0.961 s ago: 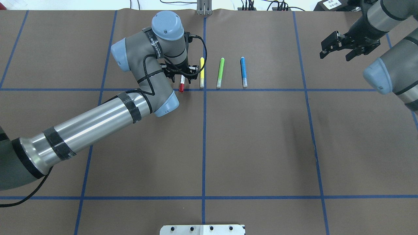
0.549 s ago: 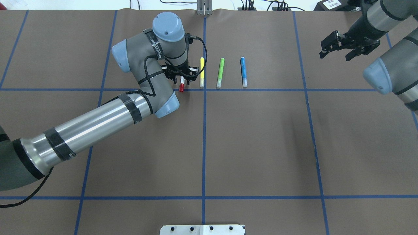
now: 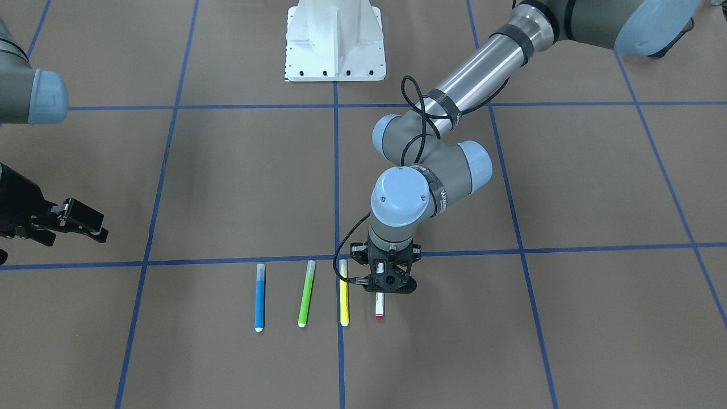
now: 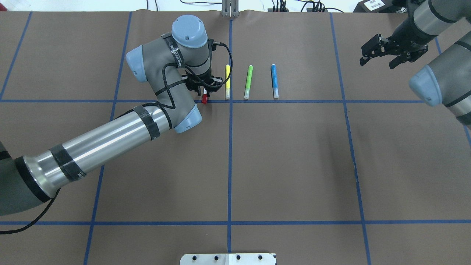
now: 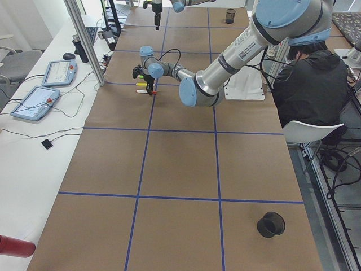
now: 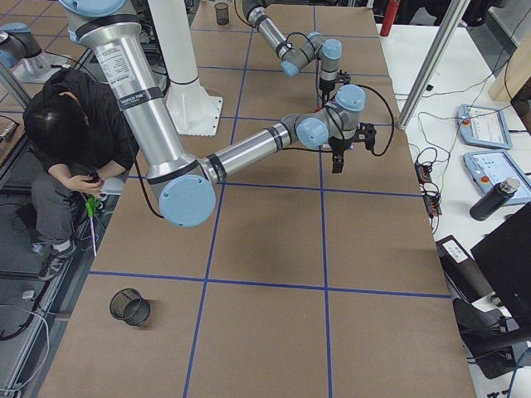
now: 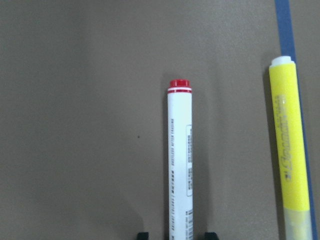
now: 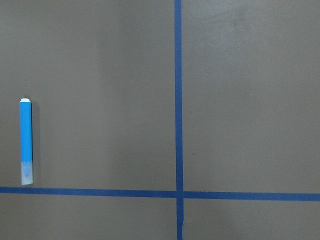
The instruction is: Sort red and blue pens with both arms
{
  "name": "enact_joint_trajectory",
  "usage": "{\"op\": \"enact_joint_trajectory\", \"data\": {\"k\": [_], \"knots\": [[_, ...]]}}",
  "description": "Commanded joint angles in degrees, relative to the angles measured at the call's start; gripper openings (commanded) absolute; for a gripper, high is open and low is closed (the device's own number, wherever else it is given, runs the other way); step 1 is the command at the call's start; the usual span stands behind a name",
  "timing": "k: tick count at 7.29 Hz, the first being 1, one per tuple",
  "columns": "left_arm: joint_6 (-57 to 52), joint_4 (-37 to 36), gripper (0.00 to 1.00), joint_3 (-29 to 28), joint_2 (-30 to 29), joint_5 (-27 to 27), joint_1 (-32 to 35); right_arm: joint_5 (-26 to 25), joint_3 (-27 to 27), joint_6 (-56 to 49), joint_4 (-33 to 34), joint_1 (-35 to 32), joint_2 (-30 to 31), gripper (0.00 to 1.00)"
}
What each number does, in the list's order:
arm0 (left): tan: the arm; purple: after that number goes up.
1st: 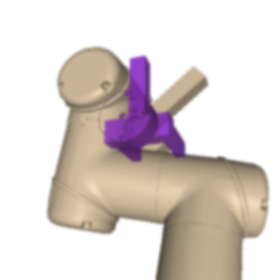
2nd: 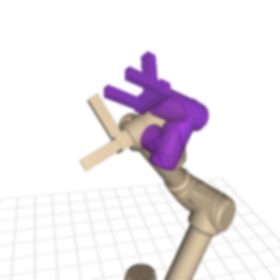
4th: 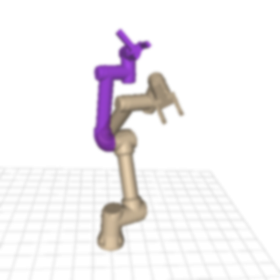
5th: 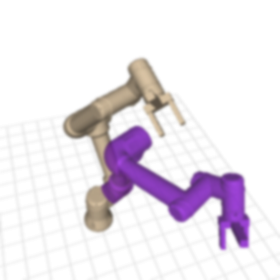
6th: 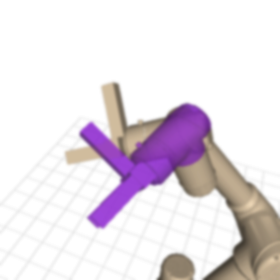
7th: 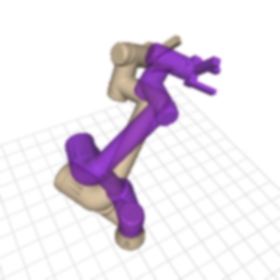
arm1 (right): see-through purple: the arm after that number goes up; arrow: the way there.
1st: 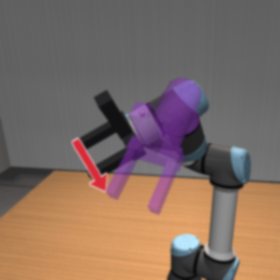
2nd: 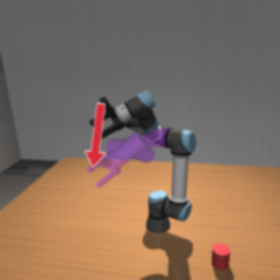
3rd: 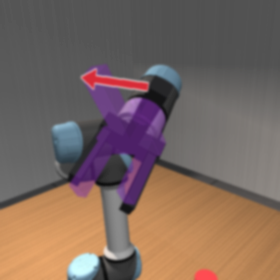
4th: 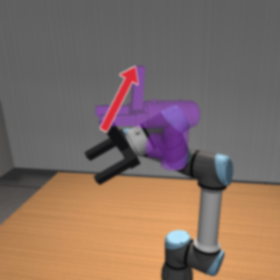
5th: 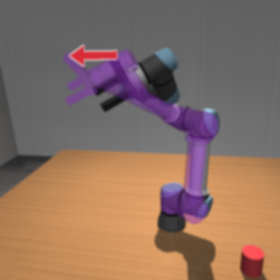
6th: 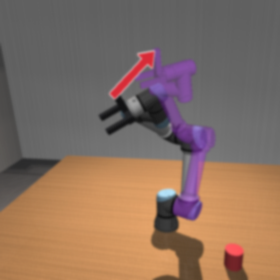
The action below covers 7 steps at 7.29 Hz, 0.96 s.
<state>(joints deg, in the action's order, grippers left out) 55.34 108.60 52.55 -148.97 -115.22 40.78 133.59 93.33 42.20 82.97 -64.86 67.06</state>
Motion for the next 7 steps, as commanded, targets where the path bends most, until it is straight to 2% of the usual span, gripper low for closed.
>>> {"op": "enact_joint_trajectory", "data": {"k": [1, 3, 5, 6, 7], "knots": [[0.0, -0.2, 0.00, 0.0, 0.0, 0.0, 0.0, 0.0, 0.1, 0.1, -0.2, 0.0, 0.1, 0.99], [0.2, -1.1, 0.00, 1.7, -0.2, -1.5, 1.7, 0.0, 0.1, 0.2, -0.2, 0.0, -0.1, 0.99], [-0.4, -3.6, 0.00, 2.6, 0.0, -5.4, 5.7, -0.1, -0.5, 0.2, 0.0, 0.7, -1.8, 0.99], [-1.0, -5.9, 0.00, 4.3, 0.6, -6.6, 7.4, -1.9, -1.9, 2.1, -0.2, 2.9, -4.5, 0.99], [-2.8, -7.2, 0.00, 5.8, 1.7, -8.7, 9.1, -6.0, -4.2, 5.6, -0.3, 6.5, -8.1, 0.99]]}}
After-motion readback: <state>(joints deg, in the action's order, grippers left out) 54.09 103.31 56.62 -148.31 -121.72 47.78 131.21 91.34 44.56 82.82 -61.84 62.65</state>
